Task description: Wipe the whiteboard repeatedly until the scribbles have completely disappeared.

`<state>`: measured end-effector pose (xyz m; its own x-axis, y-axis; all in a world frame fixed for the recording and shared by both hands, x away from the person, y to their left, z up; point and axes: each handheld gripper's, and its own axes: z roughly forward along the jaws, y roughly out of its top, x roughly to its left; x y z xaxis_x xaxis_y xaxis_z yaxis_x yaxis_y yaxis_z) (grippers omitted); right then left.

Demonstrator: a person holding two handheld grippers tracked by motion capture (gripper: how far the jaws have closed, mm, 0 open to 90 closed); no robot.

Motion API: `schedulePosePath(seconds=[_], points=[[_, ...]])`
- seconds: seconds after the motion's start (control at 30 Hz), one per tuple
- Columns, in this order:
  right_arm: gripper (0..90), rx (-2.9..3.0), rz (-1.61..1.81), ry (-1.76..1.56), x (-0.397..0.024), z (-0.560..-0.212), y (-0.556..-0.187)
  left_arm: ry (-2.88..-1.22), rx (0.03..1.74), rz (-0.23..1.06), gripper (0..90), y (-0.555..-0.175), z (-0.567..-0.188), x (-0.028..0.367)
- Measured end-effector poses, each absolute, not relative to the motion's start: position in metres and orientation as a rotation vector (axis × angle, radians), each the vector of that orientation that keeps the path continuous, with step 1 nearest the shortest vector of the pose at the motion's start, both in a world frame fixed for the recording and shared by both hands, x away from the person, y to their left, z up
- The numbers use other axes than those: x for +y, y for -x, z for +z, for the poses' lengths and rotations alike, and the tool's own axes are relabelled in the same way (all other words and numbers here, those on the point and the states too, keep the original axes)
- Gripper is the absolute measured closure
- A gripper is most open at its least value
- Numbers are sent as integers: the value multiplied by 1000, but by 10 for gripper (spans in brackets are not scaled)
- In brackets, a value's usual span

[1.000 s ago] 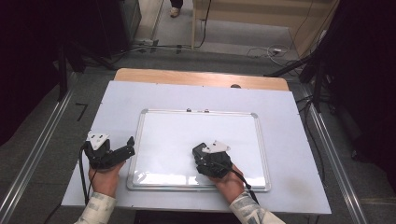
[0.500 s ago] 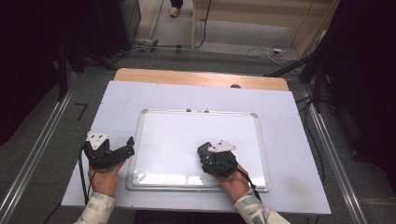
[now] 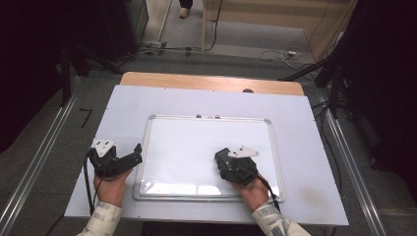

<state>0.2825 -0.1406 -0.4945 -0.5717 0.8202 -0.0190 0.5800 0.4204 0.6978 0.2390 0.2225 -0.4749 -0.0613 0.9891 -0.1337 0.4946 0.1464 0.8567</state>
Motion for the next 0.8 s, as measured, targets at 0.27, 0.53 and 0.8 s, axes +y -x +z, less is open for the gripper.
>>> schedulePosePath(seconds=[0.27,0.53,0.8], points=[[387,2284,957,-1223,-150,-487,-283,-1458,1661,821,34,-240,-475,221],[387,2277,940,-1242,-154,-486,-285,-1453,1662,820,34,-239,-474,223],[387,2254,940,-1261,-163,-483,-288,-1453,1663,821,34,-239,-475,223]])
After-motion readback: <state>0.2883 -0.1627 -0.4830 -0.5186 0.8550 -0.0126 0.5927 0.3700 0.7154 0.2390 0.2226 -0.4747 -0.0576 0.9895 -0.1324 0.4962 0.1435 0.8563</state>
